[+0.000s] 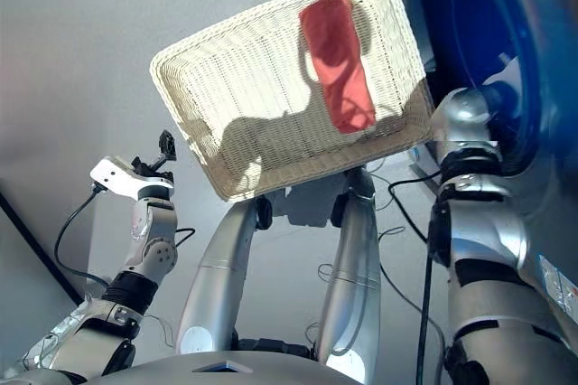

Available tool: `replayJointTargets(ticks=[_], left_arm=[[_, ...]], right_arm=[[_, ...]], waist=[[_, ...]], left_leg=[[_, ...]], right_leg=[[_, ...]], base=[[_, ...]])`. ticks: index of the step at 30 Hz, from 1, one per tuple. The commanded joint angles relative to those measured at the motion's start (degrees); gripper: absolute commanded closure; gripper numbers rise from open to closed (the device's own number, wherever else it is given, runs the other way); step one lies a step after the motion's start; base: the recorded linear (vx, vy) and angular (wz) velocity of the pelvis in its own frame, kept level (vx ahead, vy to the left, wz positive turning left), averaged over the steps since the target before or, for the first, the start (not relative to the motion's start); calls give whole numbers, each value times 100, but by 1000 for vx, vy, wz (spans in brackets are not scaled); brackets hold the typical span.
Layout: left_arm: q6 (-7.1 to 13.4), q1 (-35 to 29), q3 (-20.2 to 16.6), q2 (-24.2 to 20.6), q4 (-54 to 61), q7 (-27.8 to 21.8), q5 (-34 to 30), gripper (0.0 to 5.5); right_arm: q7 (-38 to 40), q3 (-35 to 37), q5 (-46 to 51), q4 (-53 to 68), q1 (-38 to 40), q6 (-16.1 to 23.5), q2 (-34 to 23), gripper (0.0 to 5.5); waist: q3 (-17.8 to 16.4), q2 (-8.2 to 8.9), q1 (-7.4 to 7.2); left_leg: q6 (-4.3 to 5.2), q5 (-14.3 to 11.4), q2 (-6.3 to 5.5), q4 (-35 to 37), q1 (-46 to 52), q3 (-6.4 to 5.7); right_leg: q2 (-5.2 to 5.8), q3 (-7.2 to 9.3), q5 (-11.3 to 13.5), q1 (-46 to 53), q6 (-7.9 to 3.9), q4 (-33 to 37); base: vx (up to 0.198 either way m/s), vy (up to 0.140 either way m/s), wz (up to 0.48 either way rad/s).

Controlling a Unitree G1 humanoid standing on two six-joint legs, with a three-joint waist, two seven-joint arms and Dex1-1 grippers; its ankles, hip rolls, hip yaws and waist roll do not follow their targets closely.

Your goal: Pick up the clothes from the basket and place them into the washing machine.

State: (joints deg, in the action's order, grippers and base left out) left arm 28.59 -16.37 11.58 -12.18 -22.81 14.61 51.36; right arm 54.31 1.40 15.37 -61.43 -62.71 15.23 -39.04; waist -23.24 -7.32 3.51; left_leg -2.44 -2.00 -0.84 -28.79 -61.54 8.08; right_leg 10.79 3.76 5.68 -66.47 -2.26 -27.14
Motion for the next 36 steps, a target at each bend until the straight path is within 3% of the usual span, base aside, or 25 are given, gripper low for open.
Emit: replayJointTargets(ticks=[1, 3, 7, 12, 22, 28, 33, 36], left_arm=[[252, 135, -177, -114, 217, 2, -334, 0], [253, 106, -161, -75, 154, -11, -300, 0], [163, 93, -186, -99, -1, -140, -220, 0], [83, 109, -300, -84, -194, -212, -283, 0], [6, -290, -299, 1, -702, -288, -633, 0], [-9, -257, -326, 10, -861, -315, -861, 0], [-34, -103, -355, -52, -885, -401, -976, 0], [-44, -42, -357, -91, -808, -412, -959, 0]], right_arm=[[-33, -626, -636, 621, 44, 146, -571, 550], [-372, -683, -471, 666, 138, 271, -339, 0], [-1411, -1083, 68, 627, 331, 477, -33, 0], [-2141, -1277, 348, 1316, 989, 775, 538, 0], [-3561, -1899, 758, 2317, 2052, 894, 1355, 0], [-4151, -2286, 987, 2045, 2385, 713, 1764, 0], [-4519, -2645, 870, 1296, 2375, 403, 1992, 0], [-4478, -2627, 819, 802, 2231, 269, 2111, 0]], waist=[[357, -177, 25], [396, -134, 15], [472, -5, -20], [520, 102, -89], [593, 414, -135], [607, 561, 0], [576, 617, 195], [548, 611, 281]], left_leg=[[45, -260, -57, -15, -264, -41], [45, -265, -39, -23, -271, -42], [55, -251, 15, 34, -217, -35], [89, -181, 69, 306, 54, -60], [180, 23, 38, 979, 904, -201], [290, 266, -13, 1574, 1540, -343], [383, 492, -33, 2011, 1943, -465], [360, 490, -50, 1965, 1907, -513]], right_leg=[[-50, 99, -638, -164, -135, -762], [-61, 119, -635, -165, -131, -755], [-68, 158, -589, -69, -120, -631], [-67, 250, -528, 267, -131, -296], [-134, 572, -390, 1172, -176, 400], [-154, 804, -301, 1815, -217, 869], [-172, 1038, -247, 2217, -254, 1177], [-156, 1103, -286, 2180, -234, 1075]], base=[[0, 0, 0], [0, 0, 0], [0, 0, 0], [0, 0, 0], [19, -43, -11], [34, -54, 99], [31, -44, 202], [0, 0, 0]])
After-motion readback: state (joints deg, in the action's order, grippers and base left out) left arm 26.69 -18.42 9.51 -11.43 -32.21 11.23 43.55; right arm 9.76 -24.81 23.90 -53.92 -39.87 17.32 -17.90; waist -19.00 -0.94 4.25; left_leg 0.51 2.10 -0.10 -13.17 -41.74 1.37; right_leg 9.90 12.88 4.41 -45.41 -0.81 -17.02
